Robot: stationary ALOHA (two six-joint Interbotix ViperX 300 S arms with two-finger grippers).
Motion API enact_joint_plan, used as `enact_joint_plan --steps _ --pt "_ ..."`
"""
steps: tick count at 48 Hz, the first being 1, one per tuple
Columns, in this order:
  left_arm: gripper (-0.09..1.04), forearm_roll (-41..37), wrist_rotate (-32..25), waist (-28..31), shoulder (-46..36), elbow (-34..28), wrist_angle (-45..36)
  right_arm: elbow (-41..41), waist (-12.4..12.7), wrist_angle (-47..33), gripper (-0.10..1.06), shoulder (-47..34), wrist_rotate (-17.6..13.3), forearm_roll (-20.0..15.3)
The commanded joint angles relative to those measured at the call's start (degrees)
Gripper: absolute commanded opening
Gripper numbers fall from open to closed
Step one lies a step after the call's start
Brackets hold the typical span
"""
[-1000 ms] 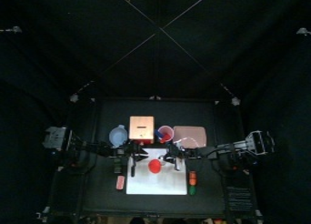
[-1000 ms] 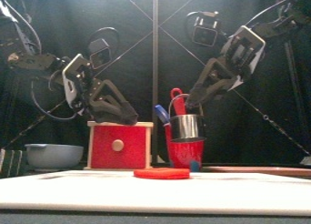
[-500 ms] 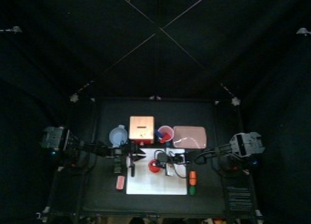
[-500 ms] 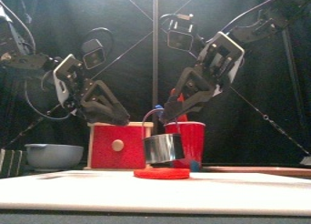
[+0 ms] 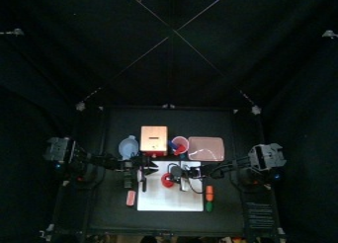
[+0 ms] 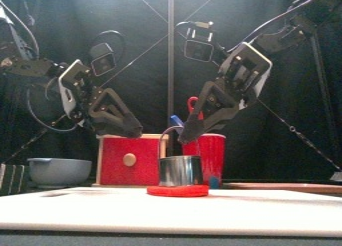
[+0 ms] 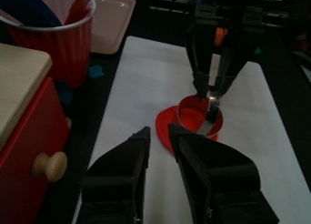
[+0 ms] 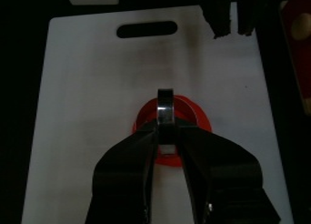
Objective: Get the cutter from the drawer then cut the dough then place the extra dough in the bowl
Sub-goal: Cut the dough
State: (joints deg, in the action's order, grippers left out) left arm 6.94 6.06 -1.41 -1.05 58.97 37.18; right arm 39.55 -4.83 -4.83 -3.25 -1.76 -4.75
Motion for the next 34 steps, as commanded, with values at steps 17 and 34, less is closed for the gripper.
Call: enact_joint_plan --steps 17,34 --pt "0.67 0.0 -0.2 -0.2 -1.1 -0.8 0.4 -0.4 0.0 0.4 0.85 1.9 -0.2 0.0" --pt "0.77 -3.9 -1.6 -1.7 -2.6 -0.9 0.6 14.1 -0.3 -4.7 0.85 19.3 -0.3 -7.5"
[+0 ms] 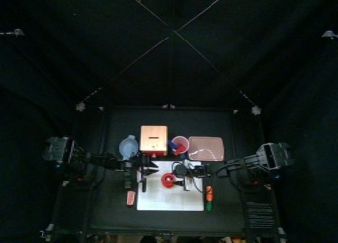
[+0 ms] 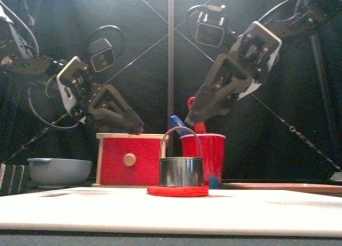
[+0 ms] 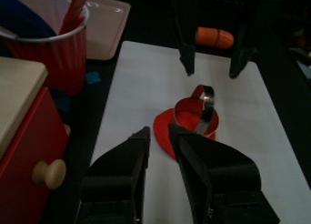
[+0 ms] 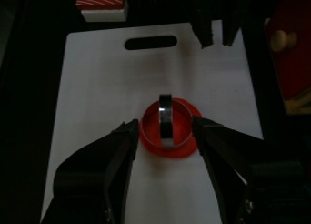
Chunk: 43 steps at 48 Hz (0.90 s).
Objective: Get the cutter from the drawer then cut the dough then place the extra dough in the bowl
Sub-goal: Cut the dough
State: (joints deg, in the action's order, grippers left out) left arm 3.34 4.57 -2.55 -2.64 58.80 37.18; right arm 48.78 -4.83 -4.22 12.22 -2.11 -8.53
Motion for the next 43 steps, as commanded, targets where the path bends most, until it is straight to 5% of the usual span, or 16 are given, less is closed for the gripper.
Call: enact_joint_plan --steps 1,8,23,33,43 --pt "0.79 -0.3 -0.1 -0.6 -1.0 -0.6 0.8 6.9 -0.4 -9.2 0.85 4.0 0.1 -5.2" --pt "0.96 -0.4 -0.2 -1.8 1.3 -0.4 6.7 12.5 -4.7 -28.9 0.85 1.0 1.0 -9.4" --pt "0.95 2.4 -0.3 -7.2 12.8 -2.4 18.5 6.1 -8.6 -36.7 0.85 -13.8 1.2 -12.6" --pt "0.95 4.6 -2.8 -7.1 15.5 -5.1 19.3 3.9 -8.7 -36.9 0.85 -16.9 1.8 -12.9" --pt "0.95 6.8 -5.4 -7.2 17.1 -6.9 19.3 3.4 -8.4 -37.0 0.85 -17.1 6.2 -16.8"
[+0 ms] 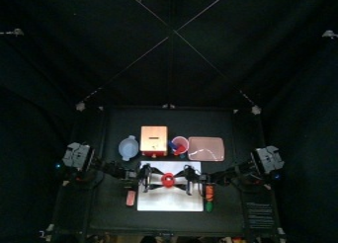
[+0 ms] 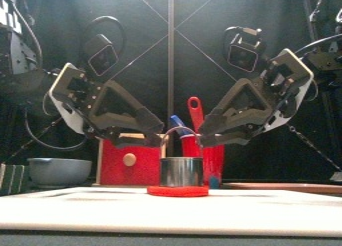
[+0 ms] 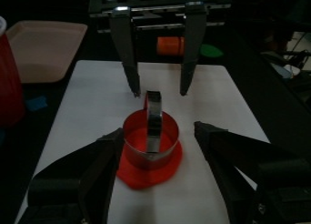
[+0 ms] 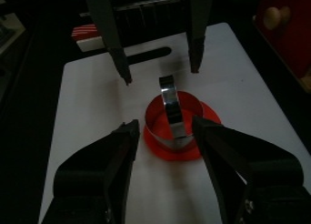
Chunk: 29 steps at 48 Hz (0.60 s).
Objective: Get the cutter from the drawer then cut the dough then place the extra dough in the bowl
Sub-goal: Cut the dough
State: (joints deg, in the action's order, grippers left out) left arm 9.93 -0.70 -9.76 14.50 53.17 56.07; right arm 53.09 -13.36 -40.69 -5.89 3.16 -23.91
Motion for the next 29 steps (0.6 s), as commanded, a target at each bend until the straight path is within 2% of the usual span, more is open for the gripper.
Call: enact_joint_plan --steps 1,9,20,29 --pt "0.95 0.2 -0.1 0.0 0.1 -1.5 0.4 -0.8 0.1 -0.5 0.85 1.1 1.1 -1.5" --pt "0.94 0.2 -0.2 0.0 0.4 -1.8 0.1 -1.4 -0.1 -0.4 0.83 -0.2 1.1 -1.9" --pt "0.81 0.2 -0.1 0.0 0.7 -1.8 -0.4 -2.2 -0.2 -0.4 0.78 -1.1 1.1 -1.6" --pt "0.79 0.3 0.0 -0.2 1.5 -1.9 -0.4 -2.4 -0.2 -0.2 0.73 -1.2 1.0 -1.6"
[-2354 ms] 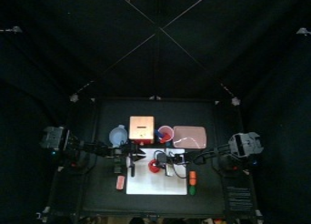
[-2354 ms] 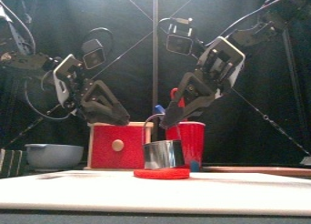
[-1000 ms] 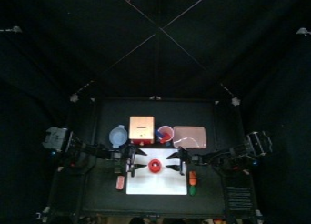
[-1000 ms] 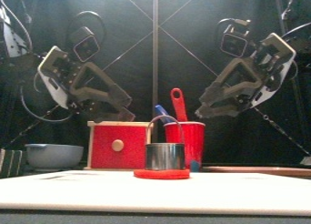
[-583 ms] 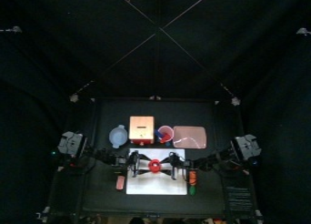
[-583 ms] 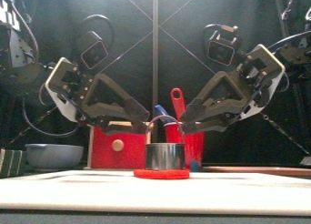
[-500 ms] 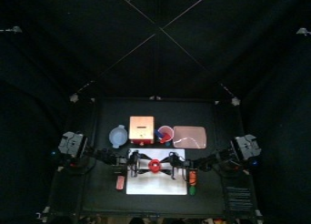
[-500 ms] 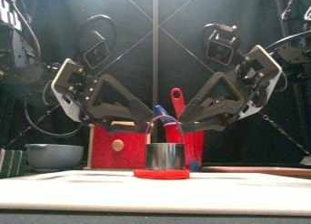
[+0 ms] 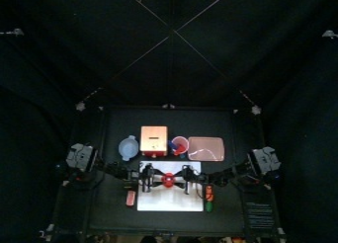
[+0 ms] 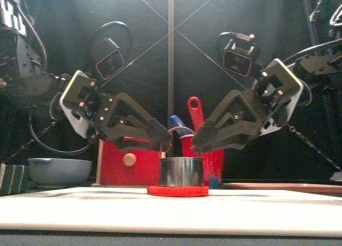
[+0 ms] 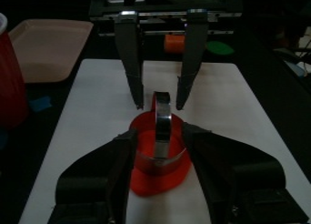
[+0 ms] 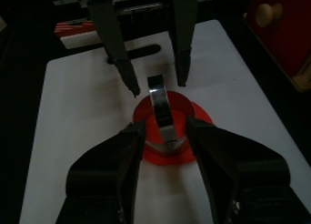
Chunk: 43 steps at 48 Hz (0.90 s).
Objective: Get the cutter from the drawer then cut the dough then place the extra dough in the bowl
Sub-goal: Cut the dough
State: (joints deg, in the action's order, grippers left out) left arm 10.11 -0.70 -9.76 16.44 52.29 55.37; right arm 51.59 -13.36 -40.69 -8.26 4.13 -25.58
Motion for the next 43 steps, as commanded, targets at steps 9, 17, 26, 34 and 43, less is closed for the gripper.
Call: enact_joint_plan --steps 9,17,26,34,43 --pt "0.78 0.0 0.0 -0.3 0.1 -1.4 0.3 -1.0 -0.2 -0.1 0.73 0.9 0.0 0.1" --pt "0.71 0.0 0.0 -0.5 0.1 -1.4 0.3 -1.0 -0.1 0.0 0.72 0.8 0.0 0.1" --pt "0.67 0.0 0.0 -0.6 0.3 -1.4 0.2 -1.2 -0.1 -0.1 0.72 0.3 0.0 0.1" --pt "0.67 0.0 0.2 -0.8 0.9 -1.4 0.2 -1.4 -0.1 0.0 0.72 0.1 0.0 -0.1" --pt "0.67 0.0 0.1 -0.8 0.8 -1.4 0.3 -1.5 0.0 0.6 0.72 0.1 0.0 -0.1"
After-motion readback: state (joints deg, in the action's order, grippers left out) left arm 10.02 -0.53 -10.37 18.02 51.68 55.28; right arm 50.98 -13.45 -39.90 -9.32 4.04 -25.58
